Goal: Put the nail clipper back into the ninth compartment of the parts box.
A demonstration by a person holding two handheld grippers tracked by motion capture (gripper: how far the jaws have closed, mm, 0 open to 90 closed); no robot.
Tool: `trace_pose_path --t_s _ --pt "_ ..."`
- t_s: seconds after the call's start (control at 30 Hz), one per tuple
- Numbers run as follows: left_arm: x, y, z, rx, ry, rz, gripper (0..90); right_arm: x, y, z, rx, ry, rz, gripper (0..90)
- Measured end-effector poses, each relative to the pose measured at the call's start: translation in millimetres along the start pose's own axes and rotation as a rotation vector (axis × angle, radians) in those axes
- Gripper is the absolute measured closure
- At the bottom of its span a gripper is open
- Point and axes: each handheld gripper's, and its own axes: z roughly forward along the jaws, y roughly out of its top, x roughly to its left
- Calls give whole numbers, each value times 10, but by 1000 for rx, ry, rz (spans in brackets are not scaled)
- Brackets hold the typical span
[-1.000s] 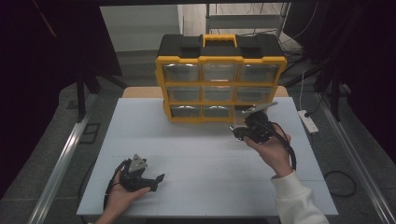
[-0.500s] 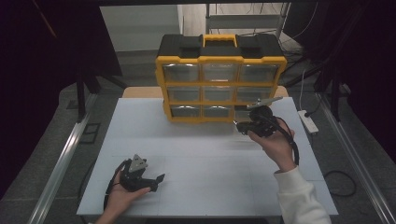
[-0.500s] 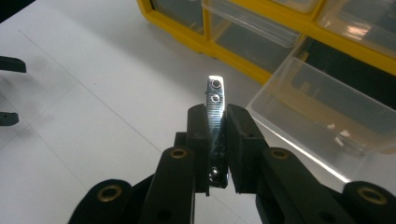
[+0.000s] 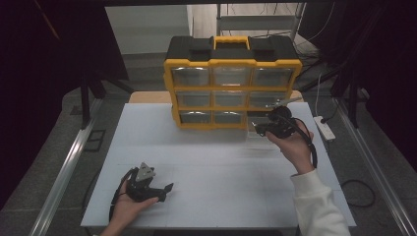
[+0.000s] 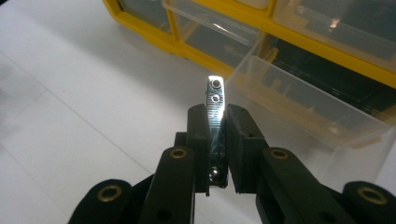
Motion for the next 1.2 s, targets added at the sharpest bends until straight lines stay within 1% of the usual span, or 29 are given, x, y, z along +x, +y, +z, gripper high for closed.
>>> trace_pose_path --t_s 0.2,0.37,0.63,0.7,0.8,0.93,1.1,1.2 --pt "3 -1 -1 -1 1 0 75 -74 22 61 7 -20 15 797" --pt "2 -2 -1 1 1 1 76 -130 41 111 14 -37 18 797" --pt "4 -3 -1 2 3 -1 76 -267 74 161 13 -64 33 797" --pt "4 -2 -1 2 3 -1 75 -276 76 163 11 -65 39 797" --pt "6 -4 -3 -1 3 -2 75 -342 77 161 6 -83 44 798" --pt "5 -4 -1 2 3 -1 75 -403 71 144 0 -92 58 797" --pt "5 -3 -2 1 3 -2 76 -429 72 128 -6 -96 67 797" --pt "4 -4 -1 3 4 -1 75 -432 66 145 3 -100 60 797"
